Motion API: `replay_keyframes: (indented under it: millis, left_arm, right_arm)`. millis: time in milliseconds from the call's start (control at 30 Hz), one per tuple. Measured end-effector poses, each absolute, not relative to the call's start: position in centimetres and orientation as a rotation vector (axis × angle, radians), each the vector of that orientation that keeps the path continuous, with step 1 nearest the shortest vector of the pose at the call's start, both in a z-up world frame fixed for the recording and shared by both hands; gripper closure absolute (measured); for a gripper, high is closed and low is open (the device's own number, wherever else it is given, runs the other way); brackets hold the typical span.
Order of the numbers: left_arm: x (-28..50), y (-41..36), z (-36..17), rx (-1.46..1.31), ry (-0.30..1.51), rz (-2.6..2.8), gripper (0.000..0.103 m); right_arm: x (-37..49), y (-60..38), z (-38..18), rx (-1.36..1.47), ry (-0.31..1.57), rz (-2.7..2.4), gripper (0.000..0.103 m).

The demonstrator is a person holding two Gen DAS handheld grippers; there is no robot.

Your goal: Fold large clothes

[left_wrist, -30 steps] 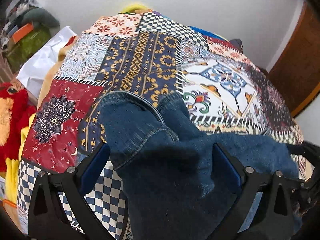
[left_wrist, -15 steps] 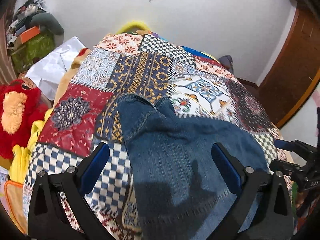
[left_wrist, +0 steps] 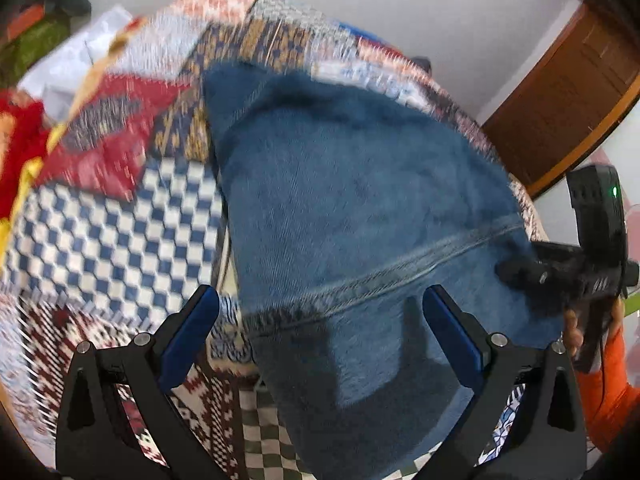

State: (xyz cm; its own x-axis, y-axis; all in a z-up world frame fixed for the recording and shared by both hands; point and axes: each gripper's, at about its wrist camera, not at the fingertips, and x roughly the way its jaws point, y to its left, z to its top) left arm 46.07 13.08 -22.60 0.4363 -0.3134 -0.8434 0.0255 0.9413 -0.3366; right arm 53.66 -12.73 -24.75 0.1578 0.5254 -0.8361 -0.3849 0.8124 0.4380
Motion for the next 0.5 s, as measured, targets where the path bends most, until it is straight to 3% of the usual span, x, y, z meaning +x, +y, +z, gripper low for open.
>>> replay_keyframes:
  millis: [433, 500]
  left_arm:
    - [49.2, 14.3, -27.1, -0.53, 1.164, -0.33, 0.001]
    - [49.5, 14.1, -27.0, -0.548, 1.15, -0.335, 0.01]
  right_arm:
    - [57.6, -11.4, -28.0, 0.259, 1.32, 0.742, 0.005]
    - [57.7, -11.3, -28.3, 0.285, 1.307, 0.738, 0.011]
